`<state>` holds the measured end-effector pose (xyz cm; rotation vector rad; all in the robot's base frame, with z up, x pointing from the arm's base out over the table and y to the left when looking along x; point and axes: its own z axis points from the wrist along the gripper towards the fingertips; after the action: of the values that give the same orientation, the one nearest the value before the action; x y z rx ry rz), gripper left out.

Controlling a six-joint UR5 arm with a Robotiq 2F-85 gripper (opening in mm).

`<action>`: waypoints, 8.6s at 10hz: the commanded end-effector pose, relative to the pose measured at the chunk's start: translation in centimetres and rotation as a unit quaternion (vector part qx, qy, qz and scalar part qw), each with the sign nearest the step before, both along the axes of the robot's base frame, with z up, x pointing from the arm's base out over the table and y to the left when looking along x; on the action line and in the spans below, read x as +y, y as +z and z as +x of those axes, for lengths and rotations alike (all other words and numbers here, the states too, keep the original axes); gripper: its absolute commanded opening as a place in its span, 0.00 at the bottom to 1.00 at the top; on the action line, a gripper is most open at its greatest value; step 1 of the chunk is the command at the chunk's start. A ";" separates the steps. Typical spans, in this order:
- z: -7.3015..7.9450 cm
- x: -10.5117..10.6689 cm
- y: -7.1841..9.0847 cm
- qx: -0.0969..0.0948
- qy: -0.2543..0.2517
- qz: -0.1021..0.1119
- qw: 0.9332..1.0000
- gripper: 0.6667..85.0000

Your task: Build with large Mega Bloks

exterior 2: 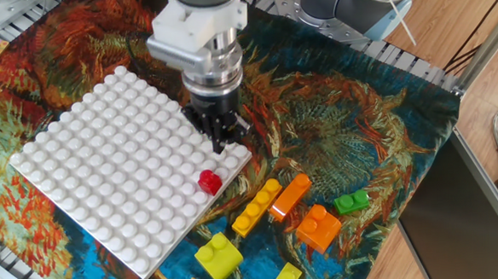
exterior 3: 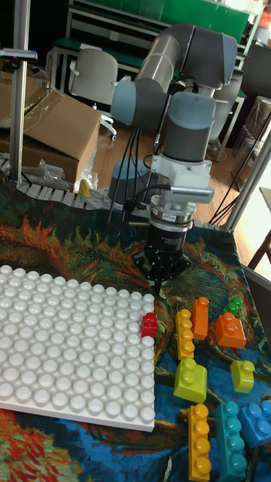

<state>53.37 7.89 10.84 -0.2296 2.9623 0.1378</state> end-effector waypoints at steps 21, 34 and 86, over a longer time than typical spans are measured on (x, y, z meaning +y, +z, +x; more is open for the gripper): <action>3.7 1.0 -2.9 -0.007 -0.002 0.020 1.000 0.01; 3.0 0.7 -1.8 -0.006 0.002 0.026 1.000 0.01; -6.1 14.7 -1.5 0.047 -0.134 0.009 0.990 0.66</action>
<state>48.40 19.55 9.90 0.0810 3.0260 0.1195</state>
